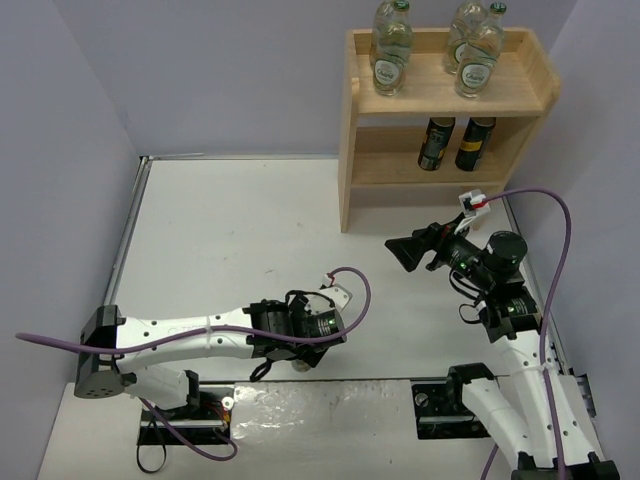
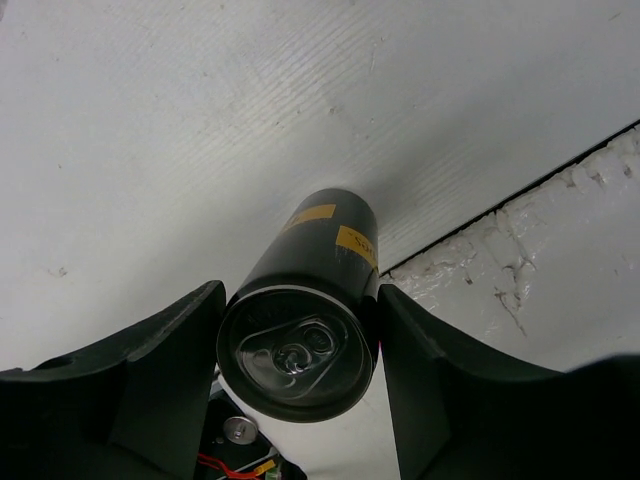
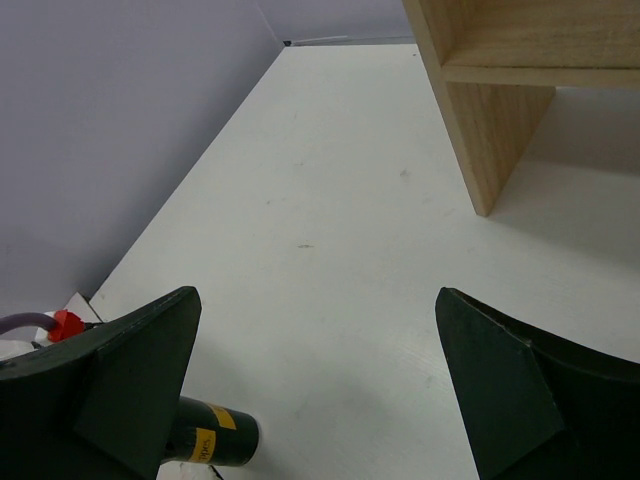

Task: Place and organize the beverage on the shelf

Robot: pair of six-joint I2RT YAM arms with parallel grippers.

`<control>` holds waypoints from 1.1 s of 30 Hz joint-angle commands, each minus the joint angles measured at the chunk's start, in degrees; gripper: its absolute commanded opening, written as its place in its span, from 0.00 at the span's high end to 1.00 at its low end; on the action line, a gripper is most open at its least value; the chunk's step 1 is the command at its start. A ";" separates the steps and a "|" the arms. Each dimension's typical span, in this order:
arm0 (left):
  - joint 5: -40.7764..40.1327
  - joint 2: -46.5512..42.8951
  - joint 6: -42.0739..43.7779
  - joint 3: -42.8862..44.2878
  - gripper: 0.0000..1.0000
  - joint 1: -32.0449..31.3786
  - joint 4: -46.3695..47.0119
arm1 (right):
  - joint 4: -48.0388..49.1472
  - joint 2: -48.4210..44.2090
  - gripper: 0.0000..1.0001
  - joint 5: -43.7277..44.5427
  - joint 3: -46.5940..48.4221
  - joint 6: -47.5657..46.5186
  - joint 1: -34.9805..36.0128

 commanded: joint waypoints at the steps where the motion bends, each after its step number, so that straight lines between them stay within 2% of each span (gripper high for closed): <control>1: -0.51 -0.47 -0.52 1.81 0.57 -0.08 -4.55 | 1.54 1.02 0.00 1.02 1.57 0.33 1.83; 2: -0.42 -0.47 -0.16 1.99 0.74 -0.08 -4.72 | 1.54 1.28 0.00 2.68 1.48 0.42 2.18; 5: -2.70 -0.91 0.80 4.53 0.97 0.18 -8.23 | 2.50 3.03 0.00 3.49 1.22 0.59 3.93; 10: -4.38 -3.81 5.63 13.30 0.97 7.73 -11.57 | 13.30 5.94 0.00 0.77 -2.03 1.74 9.55; 11: -3.77 -4.25 6.68 14.63 0.97 11.75 -11.75 | 16.19 6.11 0.00 1.20 -2.47 1.04 12.78; 17: 4.84 -4.08 13.98 24.04 0.98 25.13 -11.93 | 29.47 5.59 0.02 9.90 -8.44 -4.93 25.89; 18: 5.90 -3.55 15.29 25.18 0.98 27.32 -12.28 | 30.44 6.28 0.02 10.60 -8.88 -7.81 30.43; 20: 7.31 -2.15 16.79 29.22 0.97 28.57 -13.24 | 32.56 7.78 0.03 15.08 -9.68 -11.34 35.38; 21: 7.49 -1.53 17.41 30.63 0.97 28.84 -13.77 | 33.35 8.39 0.03 17.70 -9.85 -13.10 40.36; 22: 7.66 -0.92 17.85 32.21 0.98 29.19 -15.08 | 34.48 9.18 0.03 25.47 -9.85 -16.07 42.93; 25: 7.58 2.16 19.61 38.80 0.97 29.28 -19.13 | 36.15 14.10 0.05 39.56 -7.76 -19.79 49.98; 29: 6.61 5.49 21.80 44.78 0.97 29.28 -22.38 | 39.06 22.44 0.05 38.93 -5.03 -22.52 53.76; 33: 9.06 7.44 22.78 49.18 0.98 29.19 -24.23 | 40.90 26.24 0.05 43.91 -3.61 -26.21 57.02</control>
